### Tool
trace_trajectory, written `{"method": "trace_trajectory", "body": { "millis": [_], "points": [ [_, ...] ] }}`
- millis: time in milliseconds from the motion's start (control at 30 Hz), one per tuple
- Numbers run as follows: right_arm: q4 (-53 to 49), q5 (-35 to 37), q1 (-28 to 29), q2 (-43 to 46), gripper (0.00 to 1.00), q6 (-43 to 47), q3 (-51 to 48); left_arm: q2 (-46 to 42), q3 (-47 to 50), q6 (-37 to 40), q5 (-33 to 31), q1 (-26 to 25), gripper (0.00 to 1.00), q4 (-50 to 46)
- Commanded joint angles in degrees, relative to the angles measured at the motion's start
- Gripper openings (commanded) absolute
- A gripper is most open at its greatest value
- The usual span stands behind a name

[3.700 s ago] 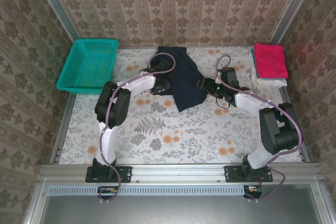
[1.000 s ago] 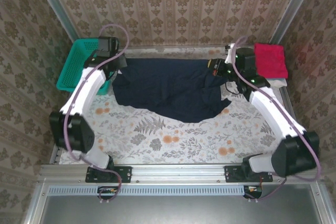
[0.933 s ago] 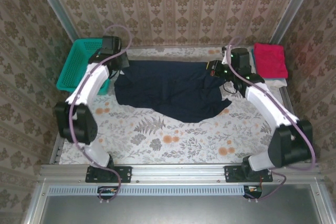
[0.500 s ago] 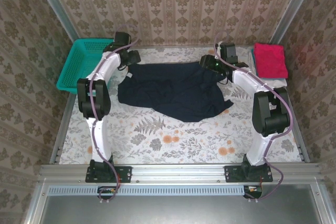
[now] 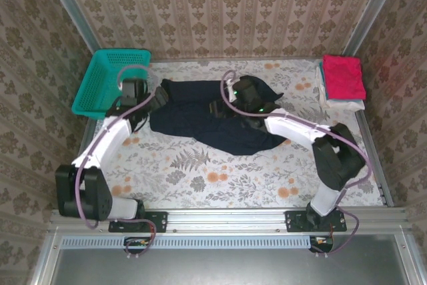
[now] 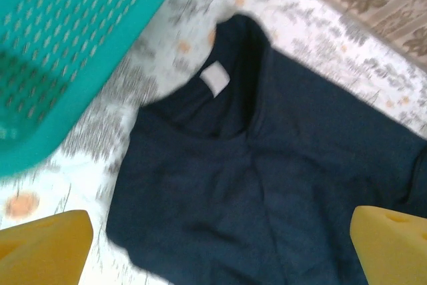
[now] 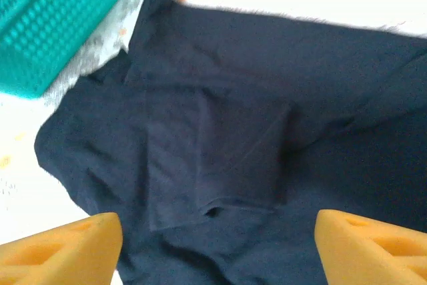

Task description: Fold and stack the t-shirts

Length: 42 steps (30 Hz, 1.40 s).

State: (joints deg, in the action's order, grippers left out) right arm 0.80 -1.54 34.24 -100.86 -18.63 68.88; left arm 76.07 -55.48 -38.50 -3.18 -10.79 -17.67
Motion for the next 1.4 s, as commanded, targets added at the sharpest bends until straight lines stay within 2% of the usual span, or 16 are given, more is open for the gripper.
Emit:
{"method": "trace_trajectory", "body": {
  "millis": [0,200,400,467,533,600,633,800,967,1200,1367],
  "points": [
    [-0.1,-0.1,-0.3,-5.9,0.73,-5.9,1.9,-5.3,5.0,-5.9,0.5,0.3,1.00,1.0],
    [3.2,-7.6,1.1,-14.0,0.70,-15.5,5.4,-13.0,13.1,-8.3,-1.3,0.8,1.00,1.0],
    [5.4,-9.8,0.8,-21.8,0.61,-20.2,11.4,-13.0,13.8,-7.9,0.0,1.7,1.00,1.1],
    [6.3,-10.9,0.7,-23.0,0.48,-21.0,13.2,-12.6,13.7,-7.7,0.5,1.8,1.00,1.2],
    [6.4,-11.6,0.8,-23.4,0.29,-21.3,14.7,-12.1,13.8,-7.9,1.1,1.7,1.00,1.8],
    [6.8,-12.7,0.7,-22.9,0.03,-21.6,15.3,-11.4,14.3,-8.5,2.3,1.8,1.00,3.3],
    [7.4,-13.5,0.7,-22.3,0.00,-21.8,15.1,-10.8,14.5,-8.9,3.2,1.7,1.00,4.0],
    [13.9,-19.0,0.7,-15.2,0.00,-26.1,9.9,-7.6,15.3,-12.9,8.3,1.7,1.00,10.4],
    [17.7,-19.1,0.8,-7.7,0.00,-28.9,3.4,-4.2,17.6,-19.8,13.1,0.7,1.00,20.8],
    [20.9,-21.4,0.8,-2.8,0.00,-31.7,0.7,0.1,19.6,-30.7,13.0,-4.0,1.00,32.3],
    [21.4,-22.1,0.9,-1.5,0.00,-32.5,0.6,1.0,23.7,-40.7,8.4,-9.3,1.00,40.2]
  ]
}}
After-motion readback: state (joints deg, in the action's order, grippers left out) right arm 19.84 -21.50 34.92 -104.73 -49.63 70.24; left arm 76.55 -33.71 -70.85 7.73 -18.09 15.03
